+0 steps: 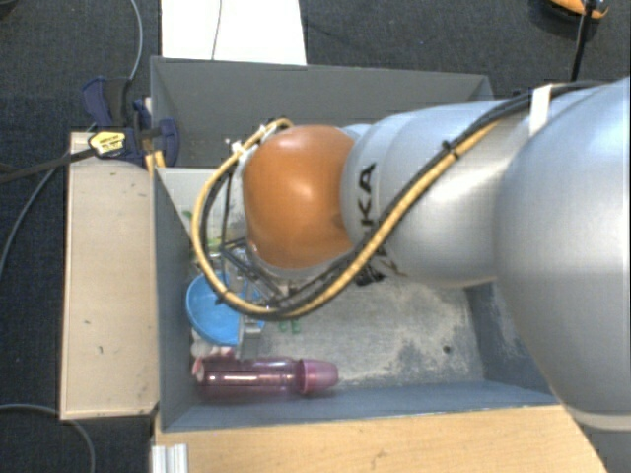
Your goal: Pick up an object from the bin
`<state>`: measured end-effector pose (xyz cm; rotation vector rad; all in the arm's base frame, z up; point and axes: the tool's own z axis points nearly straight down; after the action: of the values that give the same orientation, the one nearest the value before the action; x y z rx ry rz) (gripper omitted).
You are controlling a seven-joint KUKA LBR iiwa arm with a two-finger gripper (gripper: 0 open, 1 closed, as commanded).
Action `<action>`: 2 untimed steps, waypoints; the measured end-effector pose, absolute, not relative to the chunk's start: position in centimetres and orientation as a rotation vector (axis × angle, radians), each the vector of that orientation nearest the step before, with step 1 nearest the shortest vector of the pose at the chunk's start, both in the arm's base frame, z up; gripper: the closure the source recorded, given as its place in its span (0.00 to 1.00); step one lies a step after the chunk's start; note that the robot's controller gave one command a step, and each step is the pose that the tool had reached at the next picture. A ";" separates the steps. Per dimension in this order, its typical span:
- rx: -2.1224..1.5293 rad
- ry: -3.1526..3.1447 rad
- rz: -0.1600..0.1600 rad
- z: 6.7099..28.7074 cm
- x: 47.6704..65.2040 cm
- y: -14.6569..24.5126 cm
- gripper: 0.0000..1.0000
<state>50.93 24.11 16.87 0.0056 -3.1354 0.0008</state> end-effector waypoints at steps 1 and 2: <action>-0.004 -3.143 -0.002 17.3 51.2 24.0 0.00; 0.150 -3.142 -0.005 11.1 54.2 25.0 0.00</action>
Offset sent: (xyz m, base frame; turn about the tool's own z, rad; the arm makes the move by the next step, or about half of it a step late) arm 0.0451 0.0130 -0.0987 -0.1409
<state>54.22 25.05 11.07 0.1505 -3.1423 -0.0049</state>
